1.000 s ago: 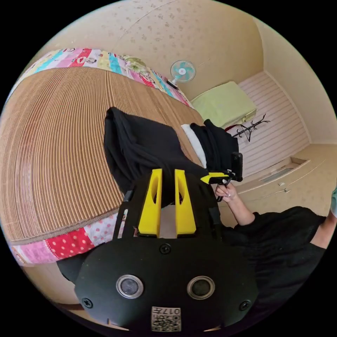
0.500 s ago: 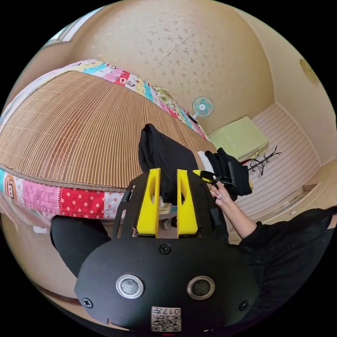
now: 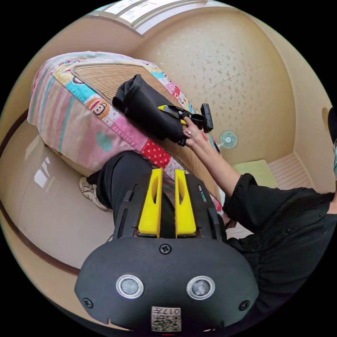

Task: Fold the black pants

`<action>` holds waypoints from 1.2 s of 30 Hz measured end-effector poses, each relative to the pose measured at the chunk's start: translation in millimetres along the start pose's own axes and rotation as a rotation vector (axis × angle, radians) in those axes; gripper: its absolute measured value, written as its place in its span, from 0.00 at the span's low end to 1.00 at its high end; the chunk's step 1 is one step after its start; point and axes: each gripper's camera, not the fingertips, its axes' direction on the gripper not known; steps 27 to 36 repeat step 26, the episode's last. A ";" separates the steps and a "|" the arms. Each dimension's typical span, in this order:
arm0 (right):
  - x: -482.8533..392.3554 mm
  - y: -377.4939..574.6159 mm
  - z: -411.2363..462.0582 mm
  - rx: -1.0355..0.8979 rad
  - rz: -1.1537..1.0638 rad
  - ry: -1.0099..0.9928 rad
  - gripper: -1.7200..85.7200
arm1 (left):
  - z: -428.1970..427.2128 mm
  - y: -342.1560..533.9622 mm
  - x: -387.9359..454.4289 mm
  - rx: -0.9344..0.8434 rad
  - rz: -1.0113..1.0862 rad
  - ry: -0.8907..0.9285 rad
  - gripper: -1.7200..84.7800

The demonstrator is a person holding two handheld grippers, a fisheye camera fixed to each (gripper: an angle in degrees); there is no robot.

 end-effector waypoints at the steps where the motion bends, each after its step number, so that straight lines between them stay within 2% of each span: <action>1: -14.9 -20.8 16.0 -0.001 0.028 -0.068 0.15 | -7.7 3.1 -4.3 0.011 -0.021 -0.012 0.09; 4: -39.1 -23.1 15.5 0.135 0.080 -0.287 0.12 | -20.4 3.7 -3.5 0.032 -0.023 -0.050 0.10; 7: -48.7 23.9 -1.1 0.193 -0.033 -0.299 0.09 | -22.5 2.1 2.3 0.056 0.005 -0.090 0.10; 13: 21.0 210.4 -96.5 0.216 -0.101 0.113 0.05 | 23.4 -9.5 17.8 -0.057 0.094 -0.006 0.10; 19: 61.8 407.0 -258.4 0.279 0.218 0.655 0.04 | 89.5 -13.2 95.9 -0.186 0.442 -0.039 0.08; 21: 52.4 456.2 -307.4 0.383 0.348 0.842 0.04 | 109.5 -8.9 123.2 -0.192 0.553 -0.032 0.05; 23: 39.3 515.7 -367.1 0.596 0.526 1.009 0.06 | 133.1 -5.3 155.8 -0.203 0.637 0.065 0.03; 26: 54.4 565.3 -418.9 0.719 0.754 1.075 0.12 | 158.1 -1.9 192.4 -0.215 0.666 0.213 0.02; 36: 54.4 565.3 -418.9 0.719 0.754 1.075 0.12 | 158.1 -1.9 192.4 -0.215 0.666 0.213 0.02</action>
